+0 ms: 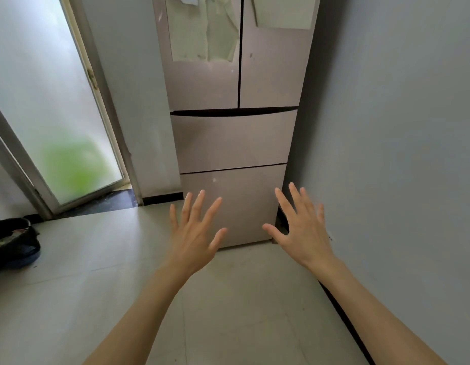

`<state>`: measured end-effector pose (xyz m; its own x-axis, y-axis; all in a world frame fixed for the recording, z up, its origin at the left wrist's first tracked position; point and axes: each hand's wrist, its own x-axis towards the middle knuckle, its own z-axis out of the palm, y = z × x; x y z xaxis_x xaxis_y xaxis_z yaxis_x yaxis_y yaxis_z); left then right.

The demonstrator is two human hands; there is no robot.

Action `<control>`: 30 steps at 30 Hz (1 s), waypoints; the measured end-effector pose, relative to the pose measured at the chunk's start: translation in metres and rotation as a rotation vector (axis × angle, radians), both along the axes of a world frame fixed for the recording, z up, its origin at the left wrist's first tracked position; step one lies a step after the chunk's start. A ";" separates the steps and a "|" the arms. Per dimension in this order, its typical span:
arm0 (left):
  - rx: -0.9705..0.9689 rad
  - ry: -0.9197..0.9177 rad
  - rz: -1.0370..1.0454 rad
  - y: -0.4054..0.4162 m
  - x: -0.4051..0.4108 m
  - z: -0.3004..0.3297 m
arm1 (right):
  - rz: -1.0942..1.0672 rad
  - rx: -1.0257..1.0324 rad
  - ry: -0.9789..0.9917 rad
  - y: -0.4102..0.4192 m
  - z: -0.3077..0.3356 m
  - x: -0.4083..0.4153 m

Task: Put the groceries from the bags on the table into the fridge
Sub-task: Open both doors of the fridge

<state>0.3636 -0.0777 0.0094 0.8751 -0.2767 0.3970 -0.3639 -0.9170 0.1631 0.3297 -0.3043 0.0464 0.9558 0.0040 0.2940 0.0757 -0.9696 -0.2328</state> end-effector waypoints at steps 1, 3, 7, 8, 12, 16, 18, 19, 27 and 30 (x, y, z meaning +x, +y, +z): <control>0.007 0.003 0.004 -0.006 0.018 -0.001 | 0.001 0.007 0.000 -0.006 -0.001 0.020; 0.023 0.004 0.014 -0.020 0.057 -0.002 | 0.015 0.001 -0.004 -0.019 0.000 0.060; 0.050 -0.024 0.033 -0.055 0.136 0.019 | 0.049 -0.009 -0.030 -0.046 0.010 0.138; 0.050 -0.039 0.037 -0.061 0.154 0.025 | 0.056 -0.016 -0.038 -0.052 0.015 0.157; 0.038 -0.073 0.050 -0.074 0.218 0.037 | 0.067 -0.019 -0.050 -0.067 0.028 0.226; 0.031 -0.040 0.097 -0.075 0.274 0.027 | 0.094 -0.023 -0.046 -0.071 0.024 0.285; 0.025 -0.011 0.101 -0.076 0.303 0.020 | 0.099 -0.017 -0.040 -0.073 0.021 0.315; 0.029 -0.001 0.099 -0.077 0.317 0.017 | 0.099 -0.022 -0.034 -0.073 0.019 0.330; 0.020 0.058 0.047 -0.080 0.444 0.012 | 0.071 -0.019 -0.036 -0.064 0.015 0.457; -0.056 0.084 0.036 -0.079 0.493 0.021 | 0.055 -0.026 -0.042 -0.061 0.019 0.502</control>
